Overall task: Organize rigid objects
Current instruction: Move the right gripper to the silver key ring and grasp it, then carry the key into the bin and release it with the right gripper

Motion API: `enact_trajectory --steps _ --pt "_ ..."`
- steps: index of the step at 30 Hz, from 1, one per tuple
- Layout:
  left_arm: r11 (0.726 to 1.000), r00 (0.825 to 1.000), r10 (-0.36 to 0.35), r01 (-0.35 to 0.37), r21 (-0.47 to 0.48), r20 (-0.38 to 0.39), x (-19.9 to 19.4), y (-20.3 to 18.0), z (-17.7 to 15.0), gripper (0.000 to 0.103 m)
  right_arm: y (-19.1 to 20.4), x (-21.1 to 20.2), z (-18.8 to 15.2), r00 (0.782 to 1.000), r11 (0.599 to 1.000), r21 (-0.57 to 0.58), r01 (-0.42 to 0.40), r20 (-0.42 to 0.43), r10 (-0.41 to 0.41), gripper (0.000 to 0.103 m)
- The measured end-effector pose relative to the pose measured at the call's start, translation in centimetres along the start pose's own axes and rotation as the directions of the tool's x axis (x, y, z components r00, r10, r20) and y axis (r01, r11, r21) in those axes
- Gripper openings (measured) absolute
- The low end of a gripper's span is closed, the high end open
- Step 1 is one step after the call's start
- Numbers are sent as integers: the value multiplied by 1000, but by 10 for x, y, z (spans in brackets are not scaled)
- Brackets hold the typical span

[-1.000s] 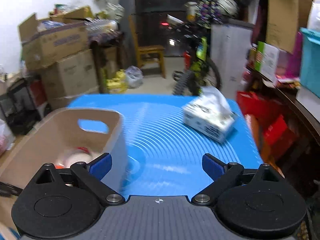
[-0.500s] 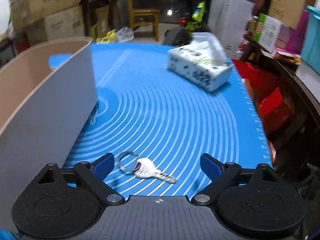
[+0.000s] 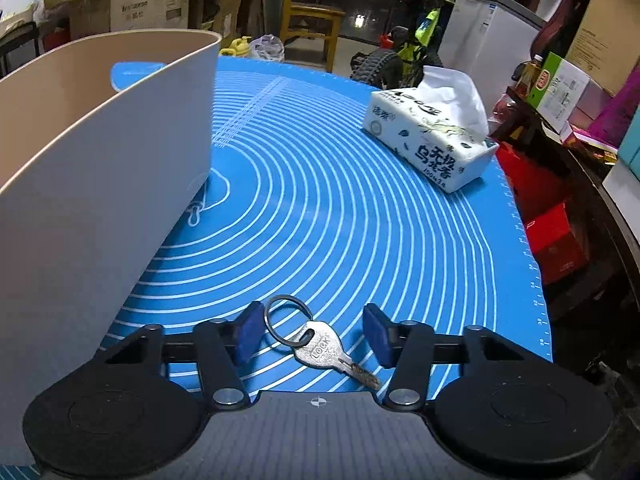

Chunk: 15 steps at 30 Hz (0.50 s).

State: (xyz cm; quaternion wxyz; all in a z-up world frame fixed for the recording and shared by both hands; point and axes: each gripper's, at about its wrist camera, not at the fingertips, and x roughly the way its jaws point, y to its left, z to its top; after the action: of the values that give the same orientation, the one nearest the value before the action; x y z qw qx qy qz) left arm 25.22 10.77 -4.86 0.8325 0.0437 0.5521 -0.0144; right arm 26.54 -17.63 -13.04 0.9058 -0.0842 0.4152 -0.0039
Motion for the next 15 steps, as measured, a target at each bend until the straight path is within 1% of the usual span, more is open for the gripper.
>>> enact_trajectory --steps 1,3,5,6,8,9,10,15 --pt "1000 1000 0 0 0 0 0 0 0 9 0 0 0 1000 1000 -4 2 2 -2 56" --pt "1000 1000 1 -1 0 0 0 0 0 9 0 1 0 1000 1000 -11 0 -5 -1 41" --pt "1000 1000 1 -1 0 0 0 0 0 9 -1 2 0 1000 1000 -1 -7 -5 7 39" --pt "1000 1000 0 0 0 0 0 0 0 9 -1 2 0 1000 1000 1 -8 -3 8 28" --pt "1000 1000 1 -1 1 0 0 0 0 9 0 2 0 1000 1000 2 -10 2 10 23" --pt "1000 1000 2 -2 2 0 0 0 0 9 -1 2 0 1000 1000 7 -16 8 16 17" --pt "1000 1000 2 -2 2 0 0 0 -1 9 -1 1 0 1000 1000 12 -18 13 18 14" --pt "1000 1000 2 -2 2 0 0 0 -1 9 -5 -5 -3 999 999 43 -22 34 20 13"
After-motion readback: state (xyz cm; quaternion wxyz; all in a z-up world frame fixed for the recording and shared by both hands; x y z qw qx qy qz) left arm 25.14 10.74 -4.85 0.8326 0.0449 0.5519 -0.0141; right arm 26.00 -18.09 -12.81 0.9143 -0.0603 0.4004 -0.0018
